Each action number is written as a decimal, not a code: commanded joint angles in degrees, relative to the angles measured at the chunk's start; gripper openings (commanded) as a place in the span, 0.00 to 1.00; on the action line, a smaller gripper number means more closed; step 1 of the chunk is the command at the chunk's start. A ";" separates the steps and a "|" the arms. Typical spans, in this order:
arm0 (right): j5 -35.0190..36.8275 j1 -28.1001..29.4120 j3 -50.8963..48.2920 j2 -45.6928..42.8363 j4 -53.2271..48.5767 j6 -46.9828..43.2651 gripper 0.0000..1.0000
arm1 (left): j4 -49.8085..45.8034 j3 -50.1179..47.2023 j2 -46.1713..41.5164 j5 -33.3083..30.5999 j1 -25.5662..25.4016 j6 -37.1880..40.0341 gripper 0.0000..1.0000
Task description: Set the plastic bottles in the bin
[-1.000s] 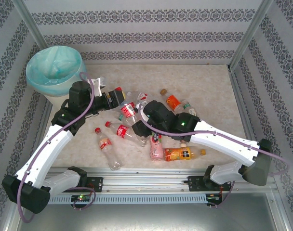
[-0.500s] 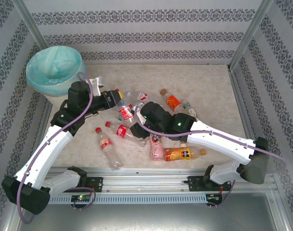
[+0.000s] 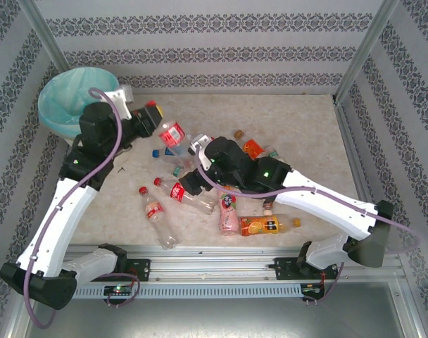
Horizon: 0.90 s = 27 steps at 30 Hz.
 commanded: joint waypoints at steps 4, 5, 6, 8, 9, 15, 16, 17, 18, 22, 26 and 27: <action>7.15 -0.15 -1.19 -6.42 5.85 -8.27 0.98 | -1.46 14.65 3.06 -12.42 2.77 15.38 0.00; 7.47 -0.25 -1.80 -7.03 6.89 -8.81 0.98 | -1.59 15.90 3.36 -14.72 3.39 17.33 0.00; 7.68 -0.27 -2.22 -7.42 7.81 -9.15 0.98 | -1.59 17.16 3.74 -16.81 4.11 19.47 0.00; 7.58 -0.57 -2.28 -7.49 8.68 -9.25 0.98 | -1.84 19.28 4.62 -20.82 5.47 23.59 0.00; 7.29 -0.53 -2.18 -7.33 9.02 -9.17 0.98 | -1.98 20.09 5.25 -22.81 6.26 25.40 0.00; 3.98 -0.58 -2.27 -5.99 10.82 -7.46 0.98 | -7.23 25.93 11.67 -25.51 12.54 31.68 0.00; 3.37 -0.53 -2.63 -5.86 11.48 -7.21 0.98 | -7.28 26.13 12.26 -25.37 13.35 32.56 0.00; 3.07 -0.53 -3.11 -5.77 12.12 -7.07 0.98 | -6.72 25.73 12.46 -25.33 14.05 33.20 0.00; 2.73 -0.59 -3.57 -5.68 12.67 -7.05 0.98 | -5.60 24.73 12.49 -25.37 15.00 33.45 0.00; 2.48 -0.53 -3.48 -5.24 12.19 -5.82 0.97 | -3.43 21.62 12.78 -25.32 18.69 33.42 0.00; 2.19 -0.44 -3.90 -5.45 11.98 -4.97 0.97 | -4.12 23.09 12.58 -18.28 22.65 28.37 0.00; 2.26 -0.47 -3.99 -5.39 11.99 -4.74 0.97 | -5.05 24.80 12.90 -15.33 23.08 26.40 0.00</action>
